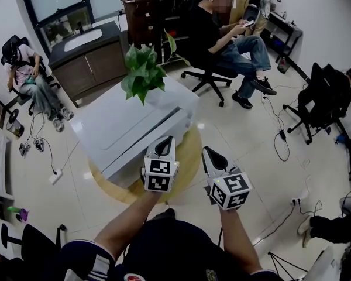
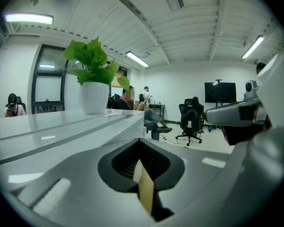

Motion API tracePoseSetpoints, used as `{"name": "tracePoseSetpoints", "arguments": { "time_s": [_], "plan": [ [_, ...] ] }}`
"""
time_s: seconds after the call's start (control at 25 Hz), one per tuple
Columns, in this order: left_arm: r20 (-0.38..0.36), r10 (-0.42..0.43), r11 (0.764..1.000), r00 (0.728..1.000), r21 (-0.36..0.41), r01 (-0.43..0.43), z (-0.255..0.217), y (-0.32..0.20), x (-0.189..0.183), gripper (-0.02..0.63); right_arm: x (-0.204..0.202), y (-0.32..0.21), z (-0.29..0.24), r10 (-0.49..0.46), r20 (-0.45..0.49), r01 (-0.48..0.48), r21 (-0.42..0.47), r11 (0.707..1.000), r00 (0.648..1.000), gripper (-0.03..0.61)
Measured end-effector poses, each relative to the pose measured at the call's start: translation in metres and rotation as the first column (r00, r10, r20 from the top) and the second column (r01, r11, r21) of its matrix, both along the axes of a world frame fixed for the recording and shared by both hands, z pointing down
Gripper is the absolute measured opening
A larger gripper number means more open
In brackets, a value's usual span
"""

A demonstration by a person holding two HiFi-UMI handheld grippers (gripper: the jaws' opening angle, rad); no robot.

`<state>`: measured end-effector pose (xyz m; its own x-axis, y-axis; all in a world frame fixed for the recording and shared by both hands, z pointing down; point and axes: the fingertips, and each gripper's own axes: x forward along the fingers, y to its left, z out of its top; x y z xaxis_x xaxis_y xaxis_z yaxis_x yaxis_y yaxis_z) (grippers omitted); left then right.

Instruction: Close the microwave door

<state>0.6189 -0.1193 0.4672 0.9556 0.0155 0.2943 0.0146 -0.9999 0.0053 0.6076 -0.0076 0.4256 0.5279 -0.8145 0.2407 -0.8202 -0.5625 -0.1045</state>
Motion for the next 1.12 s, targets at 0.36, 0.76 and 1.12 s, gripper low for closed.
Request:
{"name": "tracePoseSetpoints", "arguments": {
  "time_s": [0.36, 0.76, 1.12],
  "plan": [
    [-0.015, -0.047, 0.999, 0.999, 0.026, 0.047, -0.001, -0.008, 0.006, 0.010, -0.002, 0.011, -0.003, 0.028, -0.001, -0.028, 0.007, 1.000, 1.000, 0.002],
    [-0.017, -0.060, 0.998, 0.998, 0.011, 0.061, 0.001, -0.021, 0.014, 0.009, -0.011, 0.055, -0.004, 0.107, -0.008, -0.108, -0.009, 0.994, 0.994, 0.002],
    [-0.021, 0.009, 0.996, 1.000, -0.083, -0.011, -0.003, -0.001, -0.018, 0.011, -0.027, 0.052, -0.007, 0.065, -0.019, -0.065, -0.004, 0.998, 0.998, 0.002]
  ]
}}
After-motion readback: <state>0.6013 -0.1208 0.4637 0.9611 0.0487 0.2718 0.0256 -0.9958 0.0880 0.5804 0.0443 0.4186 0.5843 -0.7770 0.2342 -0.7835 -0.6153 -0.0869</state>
